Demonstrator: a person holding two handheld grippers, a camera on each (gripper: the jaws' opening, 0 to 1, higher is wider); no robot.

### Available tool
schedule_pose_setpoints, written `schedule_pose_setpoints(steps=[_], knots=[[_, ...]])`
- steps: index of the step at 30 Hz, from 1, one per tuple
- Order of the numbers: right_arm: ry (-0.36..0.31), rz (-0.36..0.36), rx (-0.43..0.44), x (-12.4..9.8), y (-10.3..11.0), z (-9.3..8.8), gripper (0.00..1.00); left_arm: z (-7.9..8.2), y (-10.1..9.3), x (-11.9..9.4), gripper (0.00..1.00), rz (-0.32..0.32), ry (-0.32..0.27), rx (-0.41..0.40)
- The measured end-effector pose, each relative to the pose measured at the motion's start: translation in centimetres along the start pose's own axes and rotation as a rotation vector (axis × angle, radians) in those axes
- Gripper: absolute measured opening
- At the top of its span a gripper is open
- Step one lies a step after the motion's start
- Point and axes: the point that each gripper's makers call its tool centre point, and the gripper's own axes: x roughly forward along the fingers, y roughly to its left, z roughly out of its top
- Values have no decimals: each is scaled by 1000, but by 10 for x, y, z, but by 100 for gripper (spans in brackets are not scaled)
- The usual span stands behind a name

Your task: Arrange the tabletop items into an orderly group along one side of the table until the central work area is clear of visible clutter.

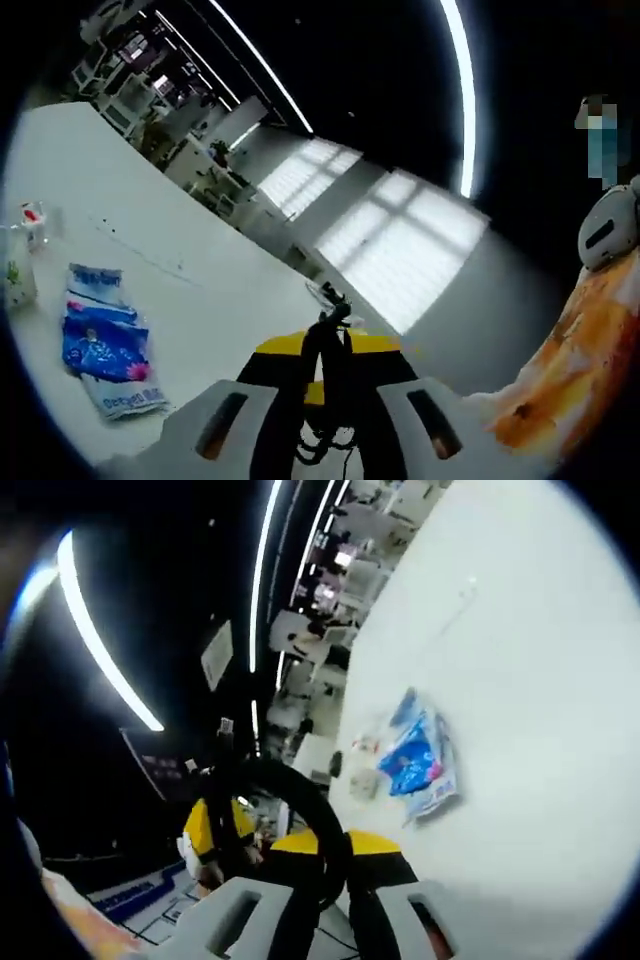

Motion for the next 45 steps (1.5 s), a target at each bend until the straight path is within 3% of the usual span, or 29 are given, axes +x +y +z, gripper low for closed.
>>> schedule_pose_setpoints(steps=[4, 5, 8, 9, 13, 17, 20, 28, 34, 42, 45], knots=[[-29, -52, -54, -6, 2, 9, 3, -18, 12, 3, 61, 84, 103, 18], [-37, -91, -81, -8, -1, 14, 3, -22, 10, 4, 61, 72, 121, 14], [-50, -159, -118, -13, -6, 19, 3, -27, 5, 3, 31, 45, 150, 8], [-53, -166, -126, -15, -6, 20, 3, -27, 6, 5, 28, 54, 147, 17], [-56, -198, -139, -17, -7, 20, 4, -28, 15, 9, 33, 104, 119, -17], [-46, -232, -145, -19, -11, 17, 5, -32, 17, 11, 9, 126, 119, -10], [-50, -238, -130, -21, -12, 16, 5, -33, 24, 10, 9, 163, 120, -41], [-80, -155, -124, -22, 7, 17, 8, -30, 43, -2, 7, 229, 71, -119], [-99, -117, -116, -26, 15, 19, 8, -30, 43, -3, 7, 197, 41, -205], [-127, -141, -135, -32, 6, 26, 6, -42, 44, -2, 20, 206, 81, -164], [-143, -142, -126, -34, 3, 31, 6, -42, 46, -5, 33, 218, 79, -155]])
